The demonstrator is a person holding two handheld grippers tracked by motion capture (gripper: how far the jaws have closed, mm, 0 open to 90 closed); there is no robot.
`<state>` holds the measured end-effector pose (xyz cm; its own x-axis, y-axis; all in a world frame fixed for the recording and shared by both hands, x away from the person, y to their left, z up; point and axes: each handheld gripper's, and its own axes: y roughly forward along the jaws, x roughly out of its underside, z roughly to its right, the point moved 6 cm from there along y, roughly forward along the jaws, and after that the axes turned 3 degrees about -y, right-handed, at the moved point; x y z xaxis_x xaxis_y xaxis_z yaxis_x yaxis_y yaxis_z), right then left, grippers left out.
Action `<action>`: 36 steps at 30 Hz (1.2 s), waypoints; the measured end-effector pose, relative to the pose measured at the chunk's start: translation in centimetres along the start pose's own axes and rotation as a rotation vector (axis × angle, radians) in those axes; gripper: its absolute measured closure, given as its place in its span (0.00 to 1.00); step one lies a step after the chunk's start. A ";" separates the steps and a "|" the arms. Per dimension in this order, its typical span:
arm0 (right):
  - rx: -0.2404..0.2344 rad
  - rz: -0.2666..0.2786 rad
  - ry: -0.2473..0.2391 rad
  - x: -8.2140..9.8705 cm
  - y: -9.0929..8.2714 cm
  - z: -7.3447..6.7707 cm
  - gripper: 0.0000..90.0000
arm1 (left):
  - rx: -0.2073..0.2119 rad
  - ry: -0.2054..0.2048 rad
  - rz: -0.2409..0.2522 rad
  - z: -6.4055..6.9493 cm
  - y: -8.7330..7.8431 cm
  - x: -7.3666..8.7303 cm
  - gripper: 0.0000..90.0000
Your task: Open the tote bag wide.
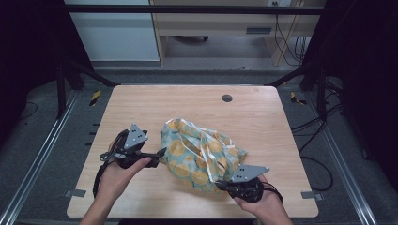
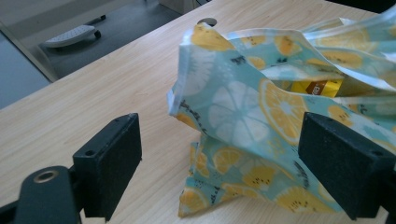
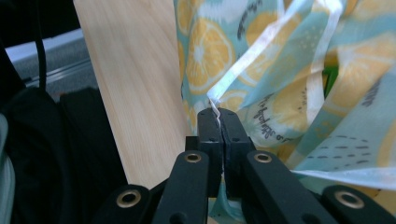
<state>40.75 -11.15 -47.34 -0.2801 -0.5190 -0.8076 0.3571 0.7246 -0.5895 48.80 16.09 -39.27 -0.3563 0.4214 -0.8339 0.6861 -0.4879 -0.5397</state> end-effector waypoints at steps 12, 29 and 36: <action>-0.003 -0.044 0.034 2.2 0.5 0.2 0.99 | 0.013 0.054 0.008 1.8 2.3 -4.4 0.15; 0.030 -0.027 0.072 2.6 0.2 1.2 0.99 | 0.177 0.051 -0.018 4.1 1.2 0.2 0.98; 0.049 -0.032 0.092 2.7 0.1 1.8 0.98 | 0.302 0.174 -0.102 6.5 0.6 5.7 0.98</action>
<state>41.67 -13.31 -49.65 -0.3721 -0.4961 -0.7845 0.3887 0.6842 -0.6171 43.04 13.26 -45.14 -0.2817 0.5908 -0.7561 0.4249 -0.6297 -0.6503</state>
